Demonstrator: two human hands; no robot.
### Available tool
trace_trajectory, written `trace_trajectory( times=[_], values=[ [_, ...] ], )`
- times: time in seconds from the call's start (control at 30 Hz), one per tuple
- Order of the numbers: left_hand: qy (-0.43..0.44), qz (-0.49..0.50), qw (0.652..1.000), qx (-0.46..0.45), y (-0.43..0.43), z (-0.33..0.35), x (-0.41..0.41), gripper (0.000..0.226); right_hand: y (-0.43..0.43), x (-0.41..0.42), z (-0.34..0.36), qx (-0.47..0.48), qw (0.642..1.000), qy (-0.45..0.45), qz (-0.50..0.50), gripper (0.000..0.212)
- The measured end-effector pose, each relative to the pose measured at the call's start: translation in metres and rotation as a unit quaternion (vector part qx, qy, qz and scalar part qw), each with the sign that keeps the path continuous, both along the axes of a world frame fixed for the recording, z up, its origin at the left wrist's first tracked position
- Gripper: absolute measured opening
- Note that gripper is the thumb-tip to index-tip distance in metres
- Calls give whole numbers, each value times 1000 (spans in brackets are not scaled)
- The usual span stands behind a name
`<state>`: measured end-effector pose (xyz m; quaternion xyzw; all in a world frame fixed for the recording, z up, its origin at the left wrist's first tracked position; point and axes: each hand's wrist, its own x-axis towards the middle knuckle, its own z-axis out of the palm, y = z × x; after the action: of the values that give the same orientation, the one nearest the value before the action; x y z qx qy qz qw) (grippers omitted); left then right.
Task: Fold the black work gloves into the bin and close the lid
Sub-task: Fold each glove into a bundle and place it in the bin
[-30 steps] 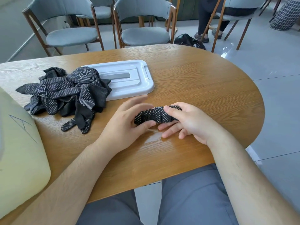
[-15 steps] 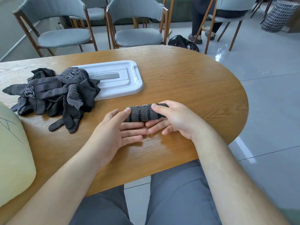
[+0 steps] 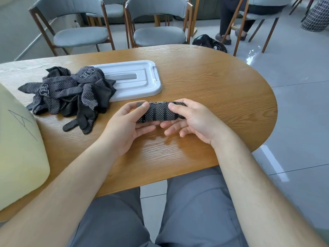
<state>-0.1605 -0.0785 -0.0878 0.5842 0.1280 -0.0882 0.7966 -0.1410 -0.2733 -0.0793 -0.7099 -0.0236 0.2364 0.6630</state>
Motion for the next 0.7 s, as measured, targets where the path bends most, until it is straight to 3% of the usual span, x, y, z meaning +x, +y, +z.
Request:
trace_trajectory(
  times=[0.37, 0.53, 0.7],
  values=[
    [-54, 80, 995, 29, 8, 17, -16, 10, 23, -4, 9, 71, 996, -45, -20, 23],
    [-68, 120, 988, 74, 26, 52, -34, 31, 48, -4, 38, 84, 992, -92, 28, 22],
    [-63, 159, 973, 155, 56, 100, -40, 22, 83, -1, 74, 91, 987, -118, 60, 25]
  ],
)
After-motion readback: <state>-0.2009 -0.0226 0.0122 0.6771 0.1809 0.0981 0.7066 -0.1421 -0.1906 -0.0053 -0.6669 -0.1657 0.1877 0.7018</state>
